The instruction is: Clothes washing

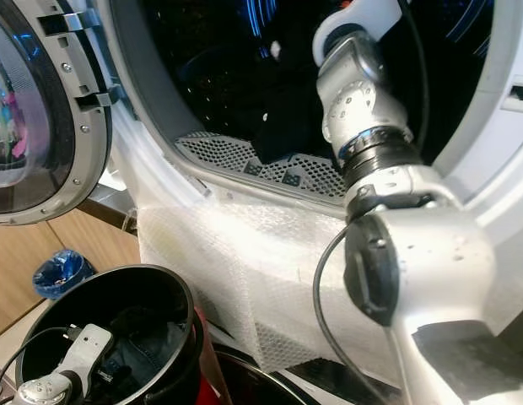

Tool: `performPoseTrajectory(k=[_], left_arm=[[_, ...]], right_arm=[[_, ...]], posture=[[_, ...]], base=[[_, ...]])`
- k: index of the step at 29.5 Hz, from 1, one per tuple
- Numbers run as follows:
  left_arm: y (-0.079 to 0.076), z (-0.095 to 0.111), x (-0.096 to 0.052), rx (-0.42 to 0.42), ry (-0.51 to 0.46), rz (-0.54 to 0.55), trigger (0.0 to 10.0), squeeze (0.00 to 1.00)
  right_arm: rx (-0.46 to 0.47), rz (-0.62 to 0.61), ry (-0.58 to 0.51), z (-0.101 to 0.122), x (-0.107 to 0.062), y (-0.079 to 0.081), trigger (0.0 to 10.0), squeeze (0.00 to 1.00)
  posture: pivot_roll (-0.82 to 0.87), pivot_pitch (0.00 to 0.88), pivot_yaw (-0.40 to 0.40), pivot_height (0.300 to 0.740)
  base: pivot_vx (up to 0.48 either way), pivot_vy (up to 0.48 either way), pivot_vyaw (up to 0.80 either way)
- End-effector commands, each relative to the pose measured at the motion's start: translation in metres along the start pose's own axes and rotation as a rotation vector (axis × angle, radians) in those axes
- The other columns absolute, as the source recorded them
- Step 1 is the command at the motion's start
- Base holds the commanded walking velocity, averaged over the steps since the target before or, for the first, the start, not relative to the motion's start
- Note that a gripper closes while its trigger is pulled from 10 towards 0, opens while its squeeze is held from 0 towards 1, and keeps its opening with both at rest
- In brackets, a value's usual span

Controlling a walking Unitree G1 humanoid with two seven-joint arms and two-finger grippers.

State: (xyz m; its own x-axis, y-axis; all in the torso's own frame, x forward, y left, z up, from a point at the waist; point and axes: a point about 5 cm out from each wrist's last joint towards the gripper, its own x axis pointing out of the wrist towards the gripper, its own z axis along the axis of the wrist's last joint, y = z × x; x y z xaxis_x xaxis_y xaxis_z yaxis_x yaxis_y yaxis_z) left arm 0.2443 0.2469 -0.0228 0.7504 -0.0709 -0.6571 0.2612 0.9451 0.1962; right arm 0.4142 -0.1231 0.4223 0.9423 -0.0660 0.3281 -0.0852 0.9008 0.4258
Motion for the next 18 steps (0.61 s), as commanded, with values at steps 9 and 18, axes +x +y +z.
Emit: performPoseTrajectory(k=[9, 18], left_arm=[[-0.035, -0.035, -0.001, -0.033, 0.132, -0.078, 10.0, 0.0], [-0.035, -0.035, -0.001, -0.038, 0.135, -0.085, 10.0, 0.0]], right_arm=[[-0.035, 0.163, 0.02, 0.0, -0.004, 0.041, 10.0, 0.0], [-0.003, 0.221, 0.048, -0.005, -0.006, 0.052, 10.0, 1.0]], posture=[[0.07, 0.025, -0.043, 0.74], [0.07, 0.023, -0.044, 0.74]], base=[[0.0, 0.0, 0.0], [0.0, 0.0, 0.0]])
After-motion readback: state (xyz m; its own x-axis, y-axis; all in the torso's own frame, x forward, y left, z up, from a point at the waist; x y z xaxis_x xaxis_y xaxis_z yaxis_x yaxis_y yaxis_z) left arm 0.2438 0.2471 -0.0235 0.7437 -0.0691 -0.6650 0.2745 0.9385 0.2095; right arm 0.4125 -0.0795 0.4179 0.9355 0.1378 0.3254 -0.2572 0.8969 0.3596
